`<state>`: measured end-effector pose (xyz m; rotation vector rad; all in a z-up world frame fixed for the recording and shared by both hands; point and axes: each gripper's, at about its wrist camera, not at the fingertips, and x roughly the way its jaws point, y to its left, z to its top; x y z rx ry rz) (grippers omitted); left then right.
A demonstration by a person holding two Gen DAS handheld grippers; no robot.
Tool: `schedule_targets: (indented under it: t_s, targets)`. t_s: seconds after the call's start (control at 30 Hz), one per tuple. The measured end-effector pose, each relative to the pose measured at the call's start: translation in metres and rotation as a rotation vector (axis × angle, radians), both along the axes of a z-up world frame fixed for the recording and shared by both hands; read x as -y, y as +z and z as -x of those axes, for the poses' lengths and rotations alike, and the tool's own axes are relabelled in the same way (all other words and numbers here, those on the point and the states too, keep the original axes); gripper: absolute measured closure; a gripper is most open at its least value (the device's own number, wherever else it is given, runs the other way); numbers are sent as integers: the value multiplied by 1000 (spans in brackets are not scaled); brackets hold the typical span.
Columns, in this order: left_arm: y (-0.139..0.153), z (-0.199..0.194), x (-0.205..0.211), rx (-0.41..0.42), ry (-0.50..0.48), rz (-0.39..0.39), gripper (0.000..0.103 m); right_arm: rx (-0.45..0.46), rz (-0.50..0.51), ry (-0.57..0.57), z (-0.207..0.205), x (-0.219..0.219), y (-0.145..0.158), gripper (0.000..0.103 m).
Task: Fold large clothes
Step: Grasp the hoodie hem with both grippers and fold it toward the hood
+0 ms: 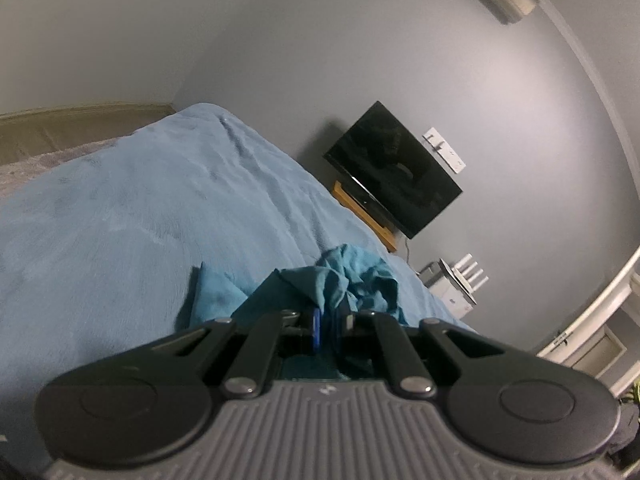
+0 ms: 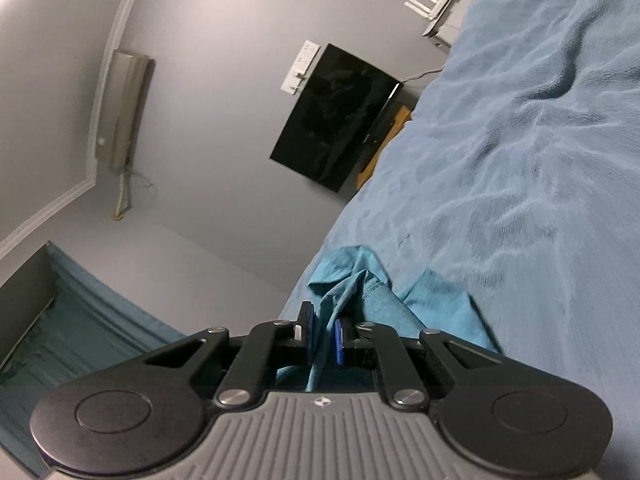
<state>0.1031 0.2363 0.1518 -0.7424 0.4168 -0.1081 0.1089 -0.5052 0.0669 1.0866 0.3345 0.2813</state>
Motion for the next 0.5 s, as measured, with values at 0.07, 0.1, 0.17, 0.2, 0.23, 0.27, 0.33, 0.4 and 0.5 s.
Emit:
schedule_targets:
  t_s: [0.07, 0.1, 0.17, 0.2, 0.23, 0.27, 0.33, 0.4, 0.5]
  targets:
    - [-6, -25, -1, -14, 3, 2, 102, -16, 5, -11, -21, -2, -4, 92]
    - [-9, -39, -1, -25, 4, 1, 102, -30, 13, -17, -33, -3, -7, 92]
    - [-17, -63, -2, -48, 10, 2, 102, -63, 24, -30, -55, -4, -17, 92]
    - [-22, -76, -3, -62, 13, 9, 102, -84, 22, -38, -64, -4, -22, 92]
    - [-29, -88, -4, -82, 13, 18, 100, -111, 24, -45, -75, -5, -30, 92]
    - [-36, -99, -3, -104, 16, 15, 99, -134, 33, -53, -82, -4, -36, 91]
    - [-50, -120, -3, -176, 48, -6, 92, -197, 43, -64, -100, -6, -52, 91]
    - [-62, -133, -6, -204, 66, 1, 83, -253, 68, -70, -118, -7, -67, 90]
    - [-70, -137, -15, -183, 123, -16, 68, -312, 64, -69, -135, -9, -82, 86]
